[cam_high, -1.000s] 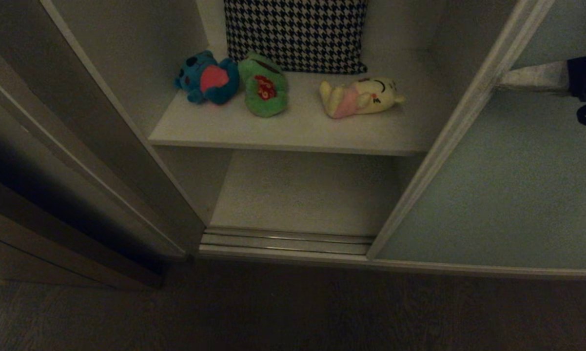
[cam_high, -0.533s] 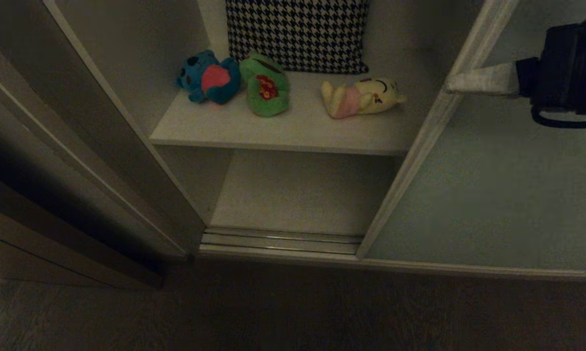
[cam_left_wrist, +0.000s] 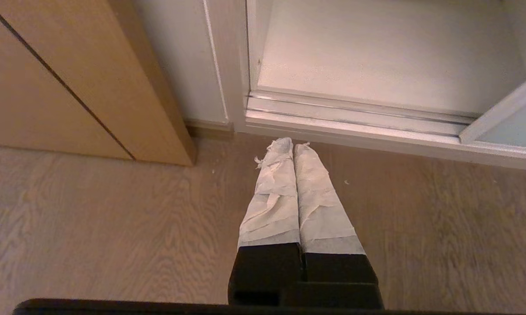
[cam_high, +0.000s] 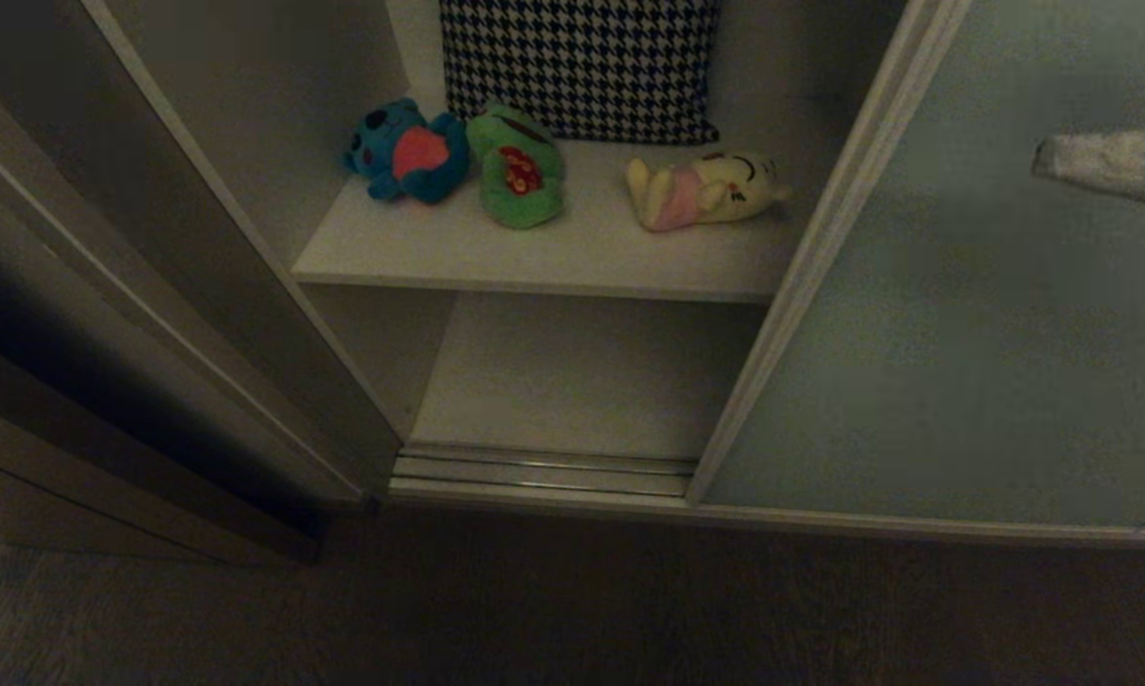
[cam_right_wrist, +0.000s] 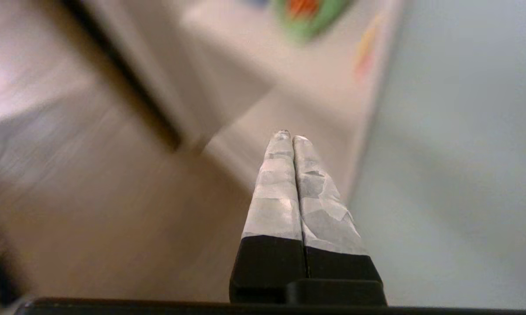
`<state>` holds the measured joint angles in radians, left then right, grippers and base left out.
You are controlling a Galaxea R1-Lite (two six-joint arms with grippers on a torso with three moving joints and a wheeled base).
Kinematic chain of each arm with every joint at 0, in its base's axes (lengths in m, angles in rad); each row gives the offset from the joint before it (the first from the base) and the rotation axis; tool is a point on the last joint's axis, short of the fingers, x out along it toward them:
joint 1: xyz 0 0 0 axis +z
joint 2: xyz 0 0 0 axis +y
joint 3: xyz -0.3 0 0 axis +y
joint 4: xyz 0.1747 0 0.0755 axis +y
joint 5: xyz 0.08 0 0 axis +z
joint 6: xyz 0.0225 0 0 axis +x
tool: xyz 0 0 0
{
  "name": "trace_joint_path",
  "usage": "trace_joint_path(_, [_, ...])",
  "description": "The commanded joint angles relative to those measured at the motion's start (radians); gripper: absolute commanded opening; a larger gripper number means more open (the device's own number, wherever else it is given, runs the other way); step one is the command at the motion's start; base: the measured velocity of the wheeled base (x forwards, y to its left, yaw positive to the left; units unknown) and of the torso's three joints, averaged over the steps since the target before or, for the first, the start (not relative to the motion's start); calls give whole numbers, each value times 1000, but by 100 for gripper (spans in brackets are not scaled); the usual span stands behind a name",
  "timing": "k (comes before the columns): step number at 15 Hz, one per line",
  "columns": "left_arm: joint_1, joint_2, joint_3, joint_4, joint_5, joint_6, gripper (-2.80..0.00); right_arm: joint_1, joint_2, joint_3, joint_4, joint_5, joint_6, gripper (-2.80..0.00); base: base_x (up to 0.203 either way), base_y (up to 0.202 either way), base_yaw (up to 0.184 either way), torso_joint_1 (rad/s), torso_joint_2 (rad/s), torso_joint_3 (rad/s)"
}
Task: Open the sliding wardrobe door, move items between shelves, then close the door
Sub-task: Close the door
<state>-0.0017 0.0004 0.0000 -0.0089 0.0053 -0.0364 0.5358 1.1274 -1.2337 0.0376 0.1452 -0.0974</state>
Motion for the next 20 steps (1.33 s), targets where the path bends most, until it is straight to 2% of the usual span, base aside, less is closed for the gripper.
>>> trace_joint_path(1, [0,0,0,0,1,0,-280,-6,29,54,-238,-64,-3,-280,0,0,0,0,0,0])
trace_joint_path(3, [0,0,0,0,1,0,-280,-6,96,65,-372,-104,-3,-280,0,0,0,0,0,0])
trace_joint_path(4, [0,0,0,0,1,0,-280,-6,118,60,-393,-121,-4,-280,0,0,0,0,0,0])
trace_joint_path(9, [0,0,0,0,0,0,-280,-8,174,40,-402,-131,4,-280,0,0,0,0,0,0])
trace_joint_path(12, [0,0,0,0,0,0,-280,-10,195,31,-403,-170,7,-280,0,0,0,0,0,0])
trace_joint_path(20, [0,0,0,0,1,0,-280,8,241,14,-456,-173,9,-280,0,0,0,0,0,0])
